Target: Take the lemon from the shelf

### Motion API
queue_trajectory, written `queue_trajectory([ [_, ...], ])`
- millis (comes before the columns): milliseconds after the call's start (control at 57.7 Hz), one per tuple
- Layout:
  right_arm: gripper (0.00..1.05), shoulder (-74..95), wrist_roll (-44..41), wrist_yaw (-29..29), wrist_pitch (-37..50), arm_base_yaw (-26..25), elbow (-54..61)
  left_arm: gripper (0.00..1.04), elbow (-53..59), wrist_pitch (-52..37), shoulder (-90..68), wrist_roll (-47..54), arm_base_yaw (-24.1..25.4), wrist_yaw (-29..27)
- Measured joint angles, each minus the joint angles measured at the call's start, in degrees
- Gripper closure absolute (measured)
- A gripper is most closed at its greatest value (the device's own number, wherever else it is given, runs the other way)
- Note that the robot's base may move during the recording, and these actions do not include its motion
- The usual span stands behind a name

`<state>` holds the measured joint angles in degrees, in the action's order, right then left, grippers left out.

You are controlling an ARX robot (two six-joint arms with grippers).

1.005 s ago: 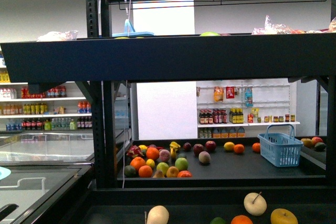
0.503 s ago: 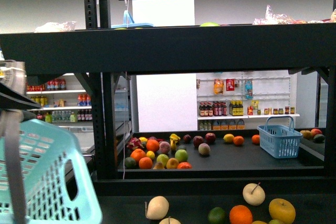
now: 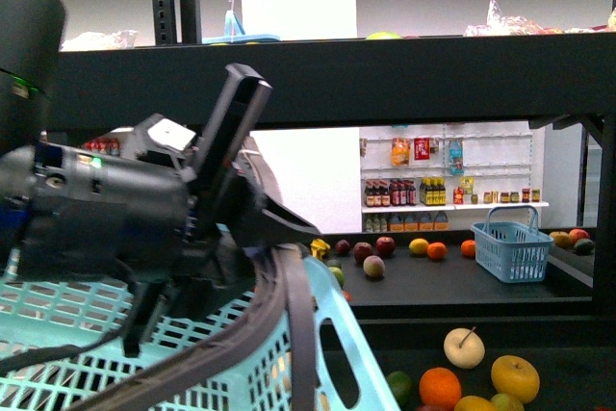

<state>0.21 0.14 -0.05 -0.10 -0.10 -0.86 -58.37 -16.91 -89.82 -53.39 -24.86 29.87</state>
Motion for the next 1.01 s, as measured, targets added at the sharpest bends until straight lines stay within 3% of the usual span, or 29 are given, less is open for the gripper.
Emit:
queue_trajectory([
  [295,0.07,0.00,0.00,0.00,0.00,0.00,0.00,0.93,-0.98,-0.35,-1.44,-0.87,-4.68,-1.62],
  [347,0.07,2.99,2.01,0.57,-4.87,-0.22,-1.84,0.93,-0.98,-0.35,-1.46,-0.94,-4.72,-1.64],
  [433,0.07,17.29,5.16,-2.38,-8.57,-3.37,-6.75,0.93,-0.98,-0.35,-1.49,-0.94,-4.72,-1.88],
  [607,0.07,49.05,7.37,-6.84,5.51,-8.92,-14.49,0.93,-1.05,-0.35,-1.49,-0.90,-4.72,-2.34],
  [676,0.07,60.17,8.74,-7.28,7.32,-9.57,-18.91,0.93,-1.07,-0.35,-1.49,-0.83,-4.72,-2.47],
  [884,0.07,92.65,16.70,-4.83,4.26,-9.46,-36.54,0.93,-1.07,-0.35,-1.51,-0.74,-4.74,-2.29],
  [1005,0.07,103.95,17.22,0.22,5.77,-8.68,-45.35,0.93,-1.07,-0.35,-1.51,-0.83,-4.76,-2.16],
])
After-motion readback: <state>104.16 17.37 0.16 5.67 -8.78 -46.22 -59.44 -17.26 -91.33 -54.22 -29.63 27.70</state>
